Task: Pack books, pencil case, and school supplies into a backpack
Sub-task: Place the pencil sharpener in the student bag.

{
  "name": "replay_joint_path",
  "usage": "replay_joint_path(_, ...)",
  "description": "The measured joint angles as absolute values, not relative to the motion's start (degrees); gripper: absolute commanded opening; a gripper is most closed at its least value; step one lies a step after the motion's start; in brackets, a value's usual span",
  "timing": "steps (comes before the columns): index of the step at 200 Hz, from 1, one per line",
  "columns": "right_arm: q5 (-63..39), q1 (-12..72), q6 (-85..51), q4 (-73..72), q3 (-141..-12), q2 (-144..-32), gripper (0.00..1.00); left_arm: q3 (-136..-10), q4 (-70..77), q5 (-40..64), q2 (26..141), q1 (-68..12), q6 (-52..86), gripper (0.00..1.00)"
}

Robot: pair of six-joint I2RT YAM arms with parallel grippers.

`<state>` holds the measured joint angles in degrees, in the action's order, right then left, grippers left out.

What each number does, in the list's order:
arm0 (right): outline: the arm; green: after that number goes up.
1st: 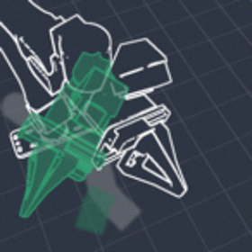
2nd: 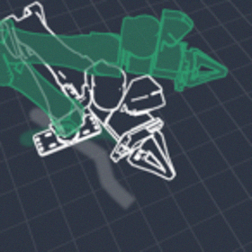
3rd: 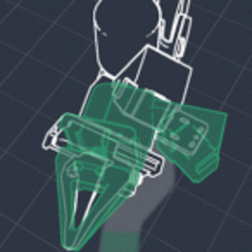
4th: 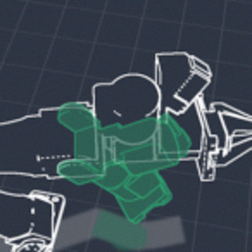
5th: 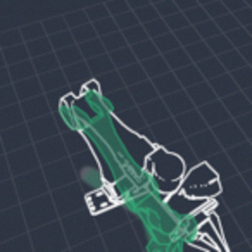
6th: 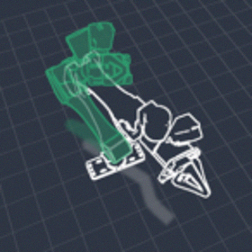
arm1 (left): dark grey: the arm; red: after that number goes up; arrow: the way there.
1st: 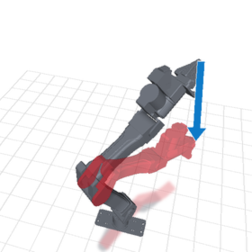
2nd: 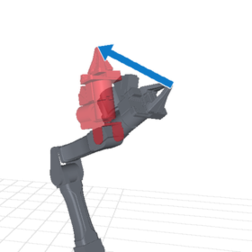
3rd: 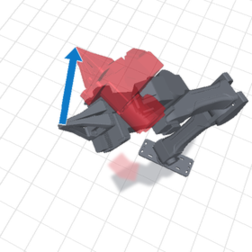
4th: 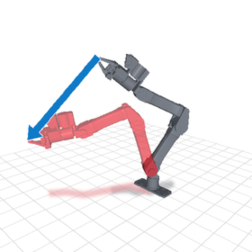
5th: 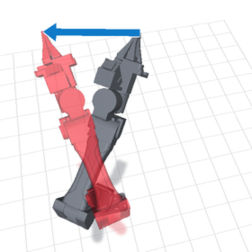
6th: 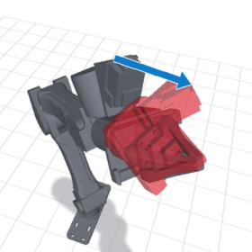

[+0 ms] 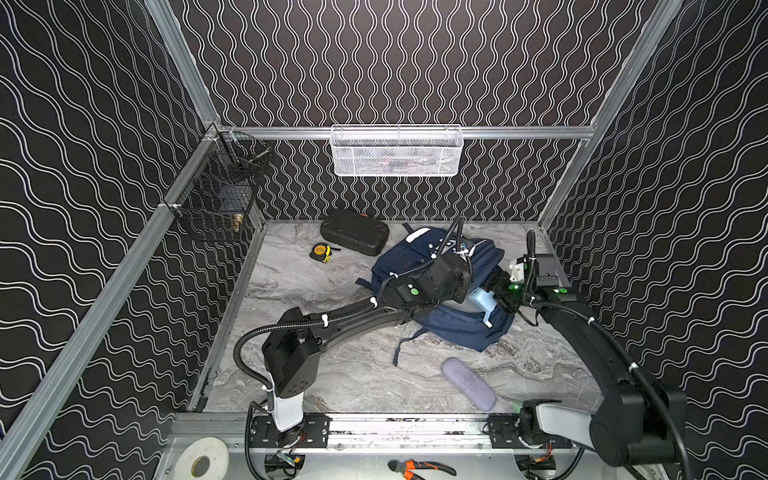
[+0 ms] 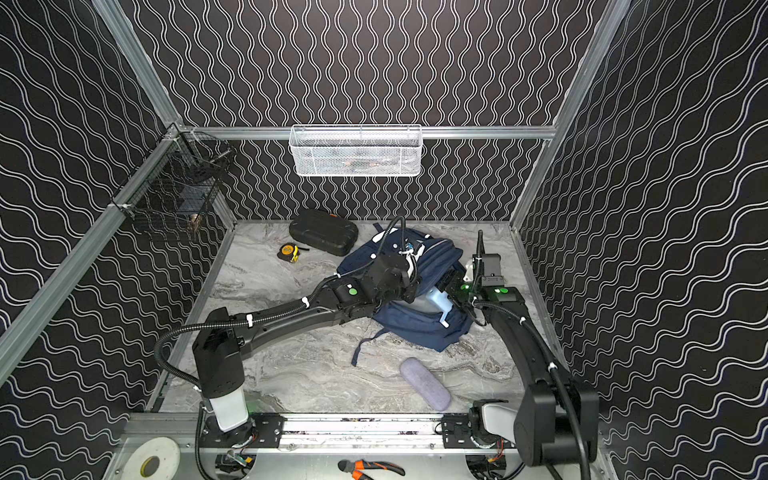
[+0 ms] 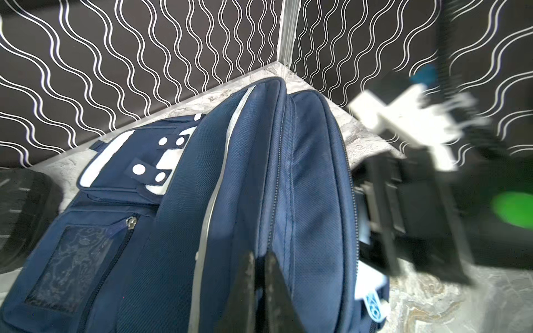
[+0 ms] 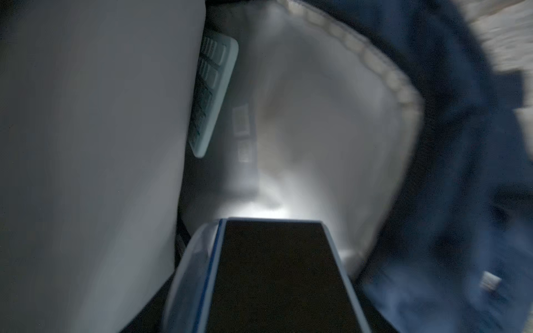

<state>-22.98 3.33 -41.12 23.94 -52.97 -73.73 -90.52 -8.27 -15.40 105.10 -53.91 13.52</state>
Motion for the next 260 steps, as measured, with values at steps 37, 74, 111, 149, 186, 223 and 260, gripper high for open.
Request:
replay_joint_path(37, -27.42, 2.11, -46.15, 16.10, -50.61, -79.05, 0.21, -90.41, -8.23, -14.35, 105.12, -53.91, 14.50, 0.00)
replay_joint_path(74, -30.87, 1.83, -50.92, 9.61, -49.23, -84.27, 0.28, -90.41, -8.23, -13.74, 105.12, -53.91, 15.40, 0.00)
replay_joint_path(111, -35.62, 1.83, -55.46, 3.57, -48.95, -89.76, 0.63, -90.02, -8.21, -13.34, 105.12, -53.87, 17.72, 0.00)
replay_joint_path(149, -36.67, 1.78, -53.17, 6.33, -52.71, -89.91, 0.82, -89.95, -8.19, -14.24, 105.12, -53.87, 18.94, 0.00)
replay_joint_path(186, -36.67, 1.19, -49.58, 10.83, -52.58, -86.32, 0.94, -90.00, -8.19, -15.27, 105.12, -53.56, 19.55, 0.00)
replay_joint_path(223, -36.77, 0.78, -45.65, 14.24, -49.69, -84.12, 0.81, -90.04, -8.19, -15.31, 105.12, -53.23, 19.77, 0.00)
replay_joint_path(260, -40.05, 0.82, -46.11, 12.08, -44.60, -83.35, 0.54, -90.08, -8.21, -15.16, 105.12, -53.21, 20.82, 0.00)
